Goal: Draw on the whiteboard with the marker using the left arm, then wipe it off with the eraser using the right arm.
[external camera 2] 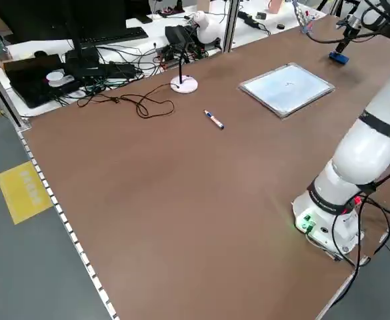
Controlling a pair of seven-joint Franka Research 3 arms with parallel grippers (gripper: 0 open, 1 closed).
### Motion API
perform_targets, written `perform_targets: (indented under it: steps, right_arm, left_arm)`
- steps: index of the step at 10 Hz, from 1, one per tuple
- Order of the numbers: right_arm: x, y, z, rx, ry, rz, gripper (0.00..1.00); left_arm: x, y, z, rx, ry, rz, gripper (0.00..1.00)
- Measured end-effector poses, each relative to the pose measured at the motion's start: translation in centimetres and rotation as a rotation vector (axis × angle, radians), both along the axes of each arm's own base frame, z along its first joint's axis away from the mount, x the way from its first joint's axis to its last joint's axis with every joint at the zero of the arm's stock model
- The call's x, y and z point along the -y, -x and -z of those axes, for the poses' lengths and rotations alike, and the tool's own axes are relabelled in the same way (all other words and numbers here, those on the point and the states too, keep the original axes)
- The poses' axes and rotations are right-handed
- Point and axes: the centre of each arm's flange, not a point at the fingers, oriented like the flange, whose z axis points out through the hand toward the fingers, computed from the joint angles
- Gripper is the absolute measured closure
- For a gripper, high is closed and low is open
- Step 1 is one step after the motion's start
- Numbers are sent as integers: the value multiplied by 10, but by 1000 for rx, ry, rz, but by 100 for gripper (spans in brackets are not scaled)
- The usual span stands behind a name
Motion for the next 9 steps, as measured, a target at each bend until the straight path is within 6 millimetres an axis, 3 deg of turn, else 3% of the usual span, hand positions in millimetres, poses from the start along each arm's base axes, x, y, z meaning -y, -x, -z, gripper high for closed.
perform_targets:
  steps: [1, 3, 7, 9]
  right_arm:
    - [0, 0, 1, 1, 0, 0, 41]
    - [0, 0, 1, 2, 0, 0, 44]
    - [-1, -1, 0, 3, -3, 21, 44]
    - [-11, -4, -3, 5, -11, 58, 44]
  left_arm:
    - [-2, 4, 3, -7, -3, -3, 0]
    - [-7, 7, 6, -16, -3, -13, 0]
    - [-6, 2, 15, -27, -1, -11, 0]
    - [-2, -3, 24, -39, 0, -5, 0]
